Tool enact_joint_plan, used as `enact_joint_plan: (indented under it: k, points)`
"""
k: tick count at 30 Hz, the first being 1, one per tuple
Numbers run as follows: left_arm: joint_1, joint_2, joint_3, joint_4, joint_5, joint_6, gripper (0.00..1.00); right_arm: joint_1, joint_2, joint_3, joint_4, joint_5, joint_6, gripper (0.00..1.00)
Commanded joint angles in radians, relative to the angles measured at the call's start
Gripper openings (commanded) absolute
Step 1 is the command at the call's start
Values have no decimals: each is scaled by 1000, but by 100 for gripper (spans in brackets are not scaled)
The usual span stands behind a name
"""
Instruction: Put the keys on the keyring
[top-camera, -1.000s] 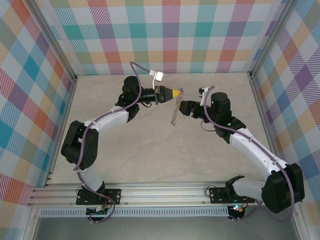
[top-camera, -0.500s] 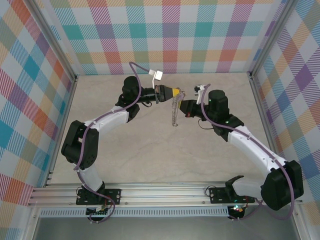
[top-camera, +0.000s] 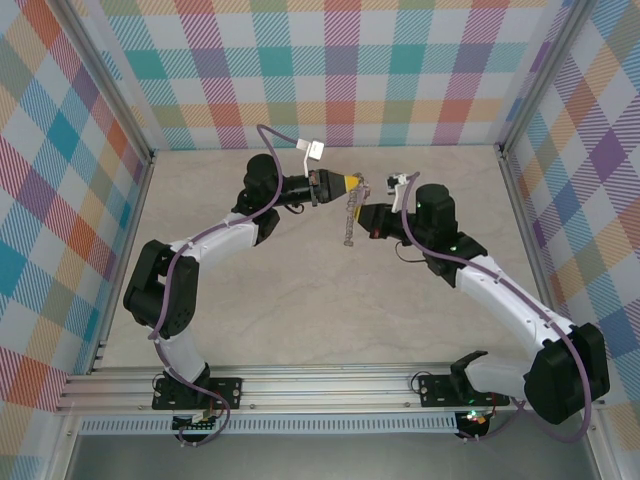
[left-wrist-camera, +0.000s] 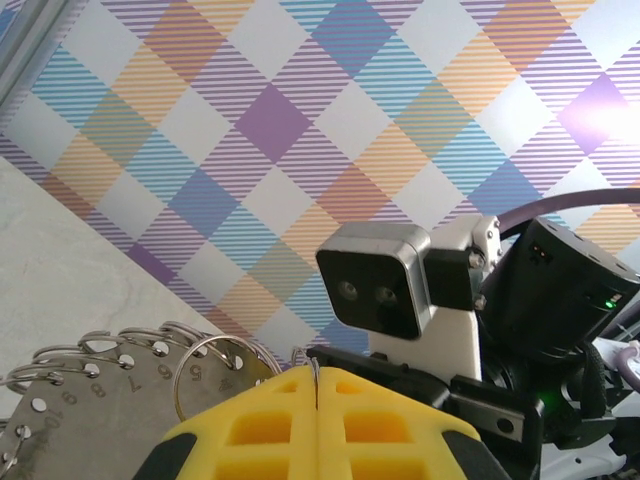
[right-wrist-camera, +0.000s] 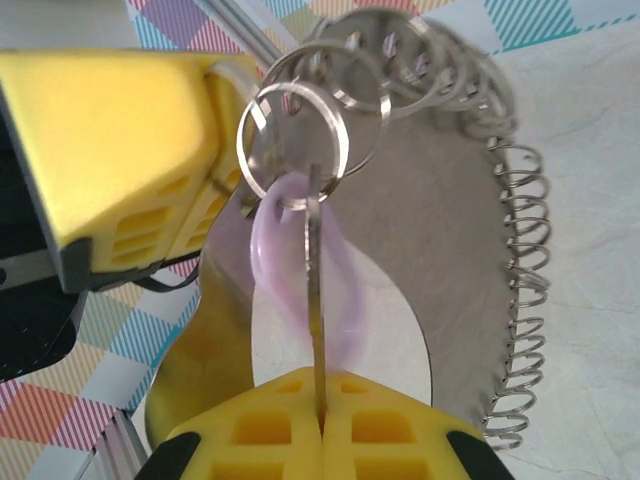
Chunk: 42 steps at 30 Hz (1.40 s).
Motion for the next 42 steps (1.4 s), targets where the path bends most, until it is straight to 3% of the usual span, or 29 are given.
enact_joint_plan:
  k: [1, 9, 10, 13, 15, 25, 36, 42]
  points:
    - [-8, 3, -6, 72, -11, -11, 0, 35, -26, -24, 25, -2, 7, 0]
    - [-9, 6, -8, 84, -15, -20, 0, 95, -18, -35, -9, -23, 3, 0]
    - [-8, 6, -8, 86, -13, -20, 0, 96, -20, -37, -30, -31, -4, 8]
    - [-8, 4, -9, 87, -11, -21, 0, 93, -71, -56, -88, 4, -37, 45]
    - [-8, 1, -10, 89, -11, -21, 0, 78, -126, -71, -116, 33, -47, 52]
    - [-9, 3, -12, 110, -6, -34, 0, -69, -273, -39, -87, 83, 28, 50]
    - [-9, 4, -18, 135, -13, -51, 0, -86, -107, 17, 210, -41, 279, 41]
    - [-9, 5, -20, 136, -12, -53, 0, -87, -57, 32, 275, -54, 326, 38]
